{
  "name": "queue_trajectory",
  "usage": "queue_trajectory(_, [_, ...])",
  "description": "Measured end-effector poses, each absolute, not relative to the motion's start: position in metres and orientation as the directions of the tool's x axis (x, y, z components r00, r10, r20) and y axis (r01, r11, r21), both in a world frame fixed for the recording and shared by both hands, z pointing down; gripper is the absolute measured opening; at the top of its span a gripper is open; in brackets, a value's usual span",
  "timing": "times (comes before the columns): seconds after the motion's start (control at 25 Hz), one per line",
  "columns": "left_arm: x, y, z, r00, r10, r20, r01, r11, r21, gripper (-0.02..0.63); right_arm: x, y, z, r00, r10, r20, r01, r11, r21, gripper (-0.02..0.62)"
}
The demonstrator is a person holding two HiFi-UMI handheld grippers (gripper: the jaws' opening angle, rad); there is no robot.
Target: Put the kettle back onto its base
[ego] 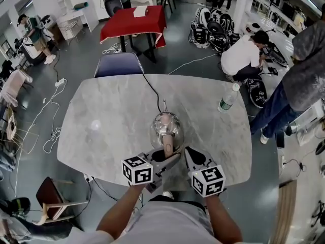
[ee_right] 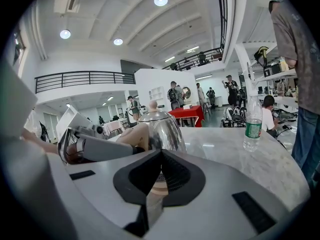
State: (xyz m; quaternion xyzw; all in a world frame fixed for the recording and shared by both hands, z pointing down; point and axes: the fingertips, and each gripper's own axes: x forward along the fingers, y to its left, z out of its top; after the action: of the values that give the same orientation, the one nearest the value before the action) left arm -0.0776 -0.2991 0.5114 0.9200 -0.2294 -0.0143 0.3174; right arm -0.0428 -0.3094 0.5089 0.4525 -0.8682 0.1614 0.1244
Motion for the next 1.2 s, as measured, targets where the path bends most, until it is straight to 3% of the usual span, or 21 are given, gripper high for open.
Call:
queue_trajectory(0.64, [-0.076, -0.289, 0.527, 0.891, -0.418, 0.177, -0.441, -0.708, 0.551, 0.167, -0.047, -0.309, 0.511, -0.566, -0.743, 0.358, -0.822, 0.541, -0.176, 0.004])
queue_trajectory(1.2, [-0.094, -0.289, 0.53, 0.805, -0.543, 0.237, -0.583, -0.654, 0.483, 0.209, -0.06, -0.292, 0.507, -0.602, -0.71, 0.365, -0.793, 0.585, -0.171, 0.005])
